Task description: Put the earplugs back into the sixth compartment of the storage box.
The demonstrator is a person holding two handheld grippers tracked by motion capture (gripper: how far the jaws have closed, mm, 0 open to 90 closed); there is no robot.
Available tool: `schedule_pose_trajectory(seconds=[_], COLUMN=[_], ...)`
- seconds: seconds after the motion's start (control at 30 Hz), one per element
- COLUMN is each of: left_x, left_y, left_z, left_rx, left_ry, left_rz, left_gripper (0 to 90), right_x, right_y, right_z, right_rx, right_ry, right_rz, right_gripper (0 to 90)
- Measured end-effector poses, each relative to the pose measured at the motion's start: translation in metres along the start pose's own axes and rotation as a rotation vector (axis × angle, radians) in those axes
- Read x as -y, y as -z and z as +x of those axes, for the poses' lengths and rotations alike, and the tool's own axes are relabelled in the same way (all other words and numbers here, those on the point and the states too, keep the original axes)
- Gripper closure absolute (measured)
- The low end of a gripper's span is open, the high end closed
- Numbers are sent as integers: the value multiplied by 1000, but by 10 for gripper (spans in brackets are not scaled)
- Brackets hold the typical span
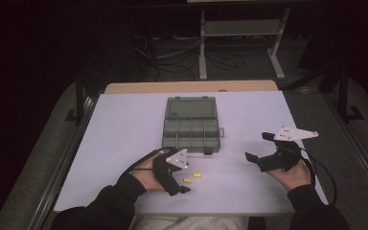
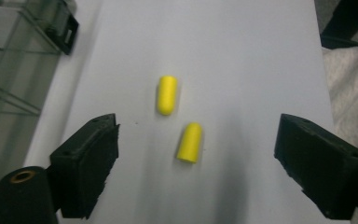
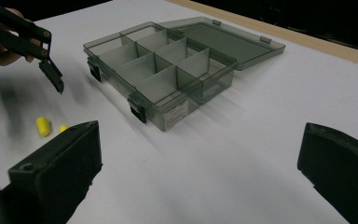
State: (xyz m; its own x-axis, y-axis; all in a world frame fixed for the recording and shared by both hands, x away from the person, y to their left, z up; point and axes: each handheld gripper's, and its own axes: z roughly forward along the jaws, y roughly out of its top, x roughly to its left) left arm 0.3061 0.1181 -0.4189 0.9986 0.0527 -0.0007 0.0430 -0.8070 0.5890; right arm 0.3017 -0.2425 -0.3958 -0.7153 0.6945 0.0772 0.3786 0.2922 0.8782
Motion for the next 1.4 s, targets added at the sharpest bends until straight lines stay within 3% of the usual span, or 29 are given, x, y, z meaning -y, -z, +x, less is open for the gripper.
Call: schedule_pose_trajectory(seconds=[0.23,0.4,0.53,0.83,0.87,0.97,1.4], left_x=[1,4,4,0,-1,-5,-21], left_y=[-7,-8,-10,-15,-15,-15,24], left_z=[0,5,5,2,1,1,18], left_rx=[-7,6,19,22,18,-7,-35], left_ry=[-26,-23,-36,-63,-65,-78,-45], left_rz=[34,39,48,75,82,107,68], left_gripper=[201,348,412,653,717,796,810], right_x=[0,0,0,0,0,0,0], right_y=[0,-1,-1,-1,-1,-1,1], right_z=[0,0,1,0,1,1,1], right_rx=[0,-2,-3,-4,-3,-3,-4], right_ry=[1,3,6,6,7,7,3], right_rz=[0,2,3,2,3,4,-5], right_gripper=[0,0,0,0,0,0,0])
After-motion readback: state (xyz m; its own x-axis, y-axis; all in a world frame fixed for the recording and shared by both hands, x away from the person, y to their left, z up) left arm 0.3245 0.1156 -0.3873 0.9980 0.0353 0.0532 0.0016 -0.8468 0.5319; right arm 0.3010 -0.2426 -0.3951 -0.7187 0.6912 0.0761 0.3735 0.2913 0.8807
